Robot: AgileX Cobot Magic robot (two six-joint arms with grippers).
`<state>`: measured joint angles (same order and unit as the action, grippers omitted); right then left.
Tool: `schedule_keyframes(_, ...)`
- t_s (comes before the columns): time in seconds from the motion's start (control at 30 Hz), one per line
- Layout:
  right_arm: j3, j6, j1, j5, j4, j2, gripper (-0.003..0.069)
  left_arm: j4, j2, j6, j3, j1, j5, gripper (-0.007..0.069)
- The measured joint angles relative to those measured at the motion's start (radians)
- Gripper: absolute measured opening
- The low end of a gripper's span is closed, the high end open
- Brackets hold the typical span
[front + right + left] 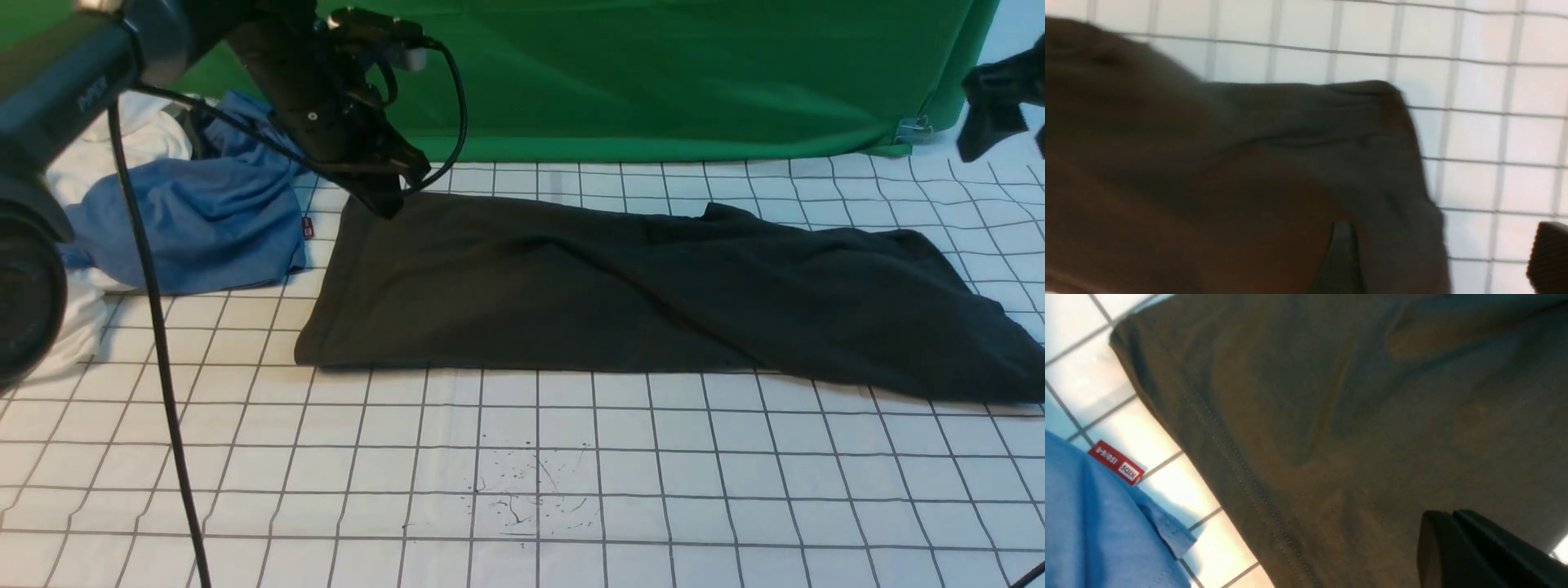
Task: Fold a long-sleeved shirt over a white checkered tablecloth.
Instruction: 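Pull the folded dark garment lengthwise by its ends to straighten it flat on the table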
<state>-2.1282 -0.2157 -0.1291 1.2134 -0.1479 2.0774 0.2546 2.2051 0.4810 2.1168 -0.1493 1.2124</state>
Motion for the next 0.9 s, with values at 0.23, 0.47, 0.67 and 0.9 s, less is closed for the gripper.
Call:
schedule_keyframes(0.23, 0.232, 0.008, -0.050, -0.032, 0.018, -0.005, 0.0591, 0.000, 0.000, 0.000, 0.000, 0.000, 0.000, -0.0037)
schedule_keyframes(0.47, 0.454, 0.013, -0.051, -0.210, 0.023, 0.000, 0.0591, 0.001, 0.000, 0.004, 0.000, 0.000, 0.000, -0.0036)
schedule_keyframes(0.67, 0.481, 0.047, -0.044, -0.322, 0.035, 0.057, 0.0591, 0.001, 0.000, 0.004, 0.000, 0.000, -0.002, -0.0036)
schedule_keyframes(0.9, 0.479, 0.061, -0.011, -0.352, 0.062, 0.081, 0.0589, 0.001, 0.000, 0.004, 0.000, 0.000, -0.003, -0.0036)
